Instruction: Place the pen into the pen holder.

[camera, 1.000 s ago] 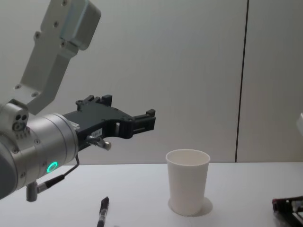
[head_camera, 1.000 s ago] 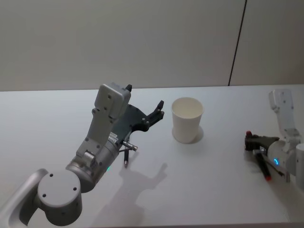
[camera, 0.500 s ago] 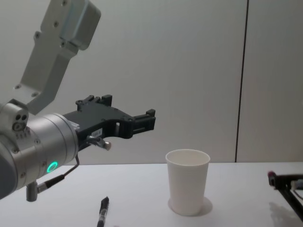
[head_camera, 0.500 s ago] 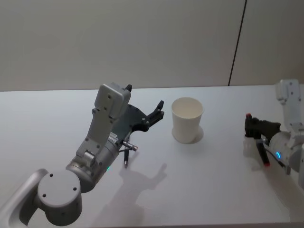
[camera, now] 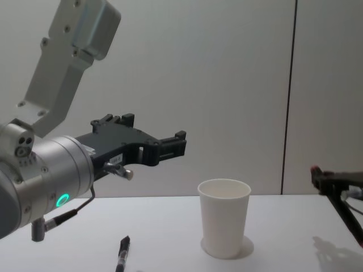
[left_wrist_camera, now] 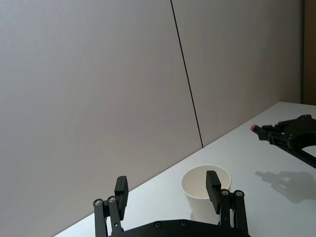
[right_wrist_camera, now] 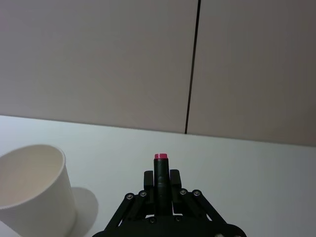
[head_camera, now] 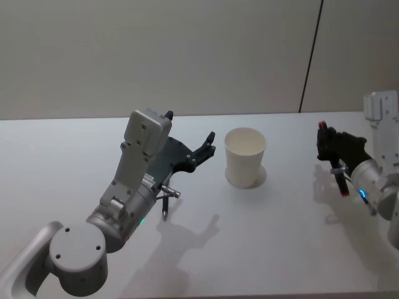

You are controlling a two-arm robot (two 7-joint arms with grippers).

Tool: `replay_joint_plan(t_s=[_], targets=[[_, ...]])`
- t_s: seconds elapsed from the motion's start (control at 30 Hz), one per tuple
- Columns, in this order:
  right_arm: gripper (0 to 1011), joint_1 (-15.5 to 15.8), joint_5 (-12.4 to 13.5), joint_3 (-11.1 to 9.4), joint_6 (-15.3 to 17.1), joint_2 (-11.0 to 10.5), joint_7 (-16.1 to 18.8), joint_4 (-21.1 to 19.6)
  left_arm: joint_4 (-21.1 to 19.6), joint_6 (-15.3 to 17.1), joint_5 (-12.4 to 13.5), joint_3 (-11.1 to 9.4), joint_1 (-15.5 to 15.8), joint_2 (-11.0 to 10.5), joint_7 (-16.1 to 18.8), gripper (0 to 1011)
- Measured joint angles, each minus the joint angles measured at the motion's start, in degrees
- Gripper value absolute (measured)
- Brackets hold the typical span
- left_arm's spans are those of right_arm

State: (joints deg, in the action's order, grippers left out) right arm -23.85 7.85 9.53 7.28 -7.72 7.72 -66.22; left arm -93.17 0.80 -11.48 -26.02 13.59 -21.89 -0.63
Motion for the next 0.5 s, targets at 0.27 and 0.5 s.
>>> replay_joint_plan(t_s=[0.27,0.5], targets=[[178,-0.12,-1.45,0.85,-7.17,0.6,0.81,-0.07,0.0,0.0,0.0,0.0,0.0,0.0,0.0,1000],[178,-1.39,-2.68,1.9,-14.16,1.6,1.61,1.97,0.0,0.0,0.0,0.0,0.0,0.0,0.0,999]])
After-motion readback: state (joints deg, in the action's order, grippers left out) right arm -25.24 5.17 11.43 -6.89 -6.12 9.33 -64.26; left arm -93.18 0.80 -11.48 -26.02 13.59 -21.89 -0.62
